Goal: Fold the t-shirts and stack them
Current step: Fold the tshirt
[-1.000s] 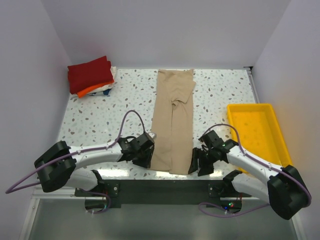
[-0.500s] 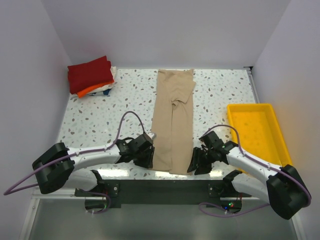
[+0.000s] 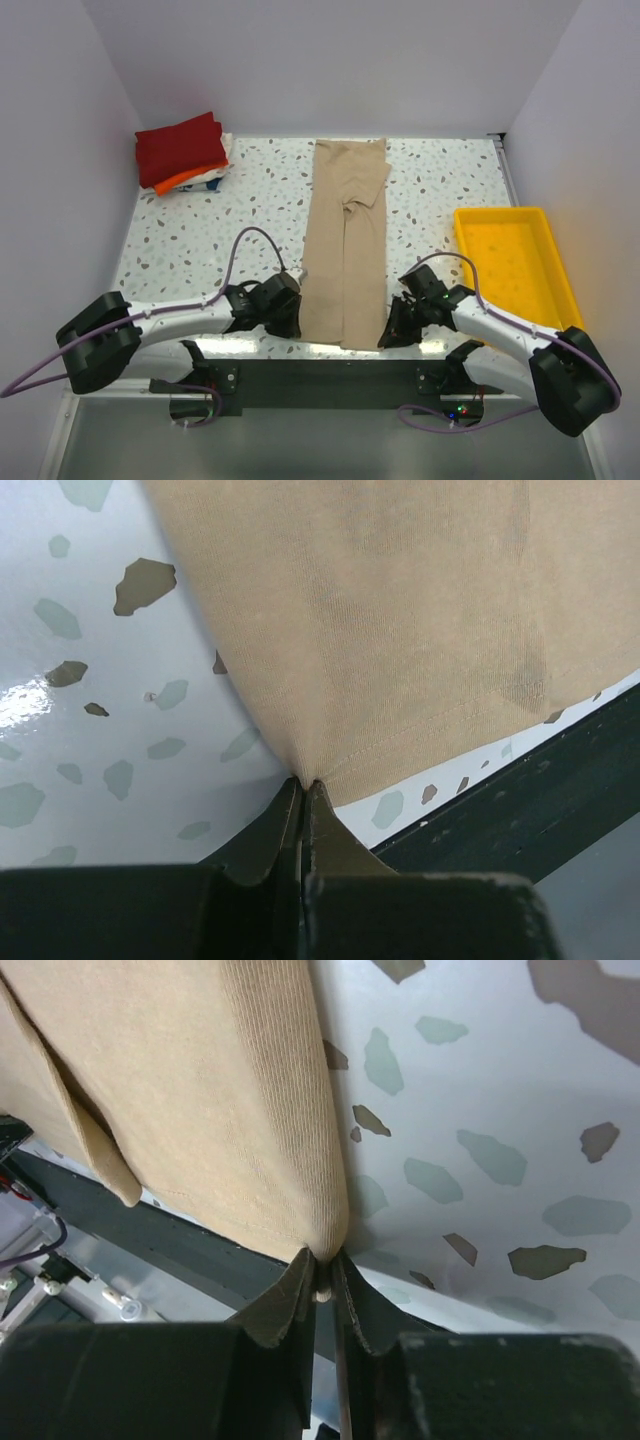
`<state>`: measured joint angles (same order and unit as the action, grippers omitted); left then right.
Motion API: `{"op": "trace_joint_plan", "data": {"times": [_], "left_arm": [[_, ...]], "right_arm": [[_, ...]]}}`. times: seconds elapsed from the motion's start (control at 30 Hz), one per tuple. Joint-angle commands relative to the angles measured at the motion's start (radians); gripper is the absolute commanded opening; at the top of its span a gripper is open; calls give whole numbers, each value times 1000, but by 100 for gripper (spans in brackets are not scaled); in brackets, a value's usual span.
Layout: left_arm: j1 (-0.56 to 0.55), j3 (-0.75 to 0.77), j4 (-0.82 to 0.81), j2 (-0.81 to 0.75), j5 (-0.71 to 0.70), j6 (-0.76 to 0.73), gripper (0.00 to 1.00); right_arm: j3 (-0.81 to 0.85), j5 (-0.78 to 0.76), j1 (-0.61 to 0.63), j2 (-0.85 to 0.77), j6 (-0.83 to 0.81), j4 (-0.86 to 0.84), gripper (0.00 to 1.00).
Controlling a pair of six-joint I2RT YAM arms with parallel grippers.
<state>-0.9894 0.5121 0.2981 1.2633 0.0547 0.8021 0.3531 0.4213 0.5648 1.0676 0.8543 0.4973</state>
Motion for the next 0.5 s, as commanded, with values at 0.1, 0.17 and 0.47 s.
{"op": "trace_joint_plan", "data": {"times": [0.1, 0.17, 0.47], "left_arm": [[-6, -75, 26, -47, 25, 26, 0], [-11, -80, 16, -70, 33, 34, 0], [26, 80, 35, -58, -52, -62, 0]], "right_arm": [[0, -2, 6, -35, -1, 30, 7], [9, -3, 4, -61, -11, 58, 2], [233, -94, 4, -51, -90, 115, 0]]}}
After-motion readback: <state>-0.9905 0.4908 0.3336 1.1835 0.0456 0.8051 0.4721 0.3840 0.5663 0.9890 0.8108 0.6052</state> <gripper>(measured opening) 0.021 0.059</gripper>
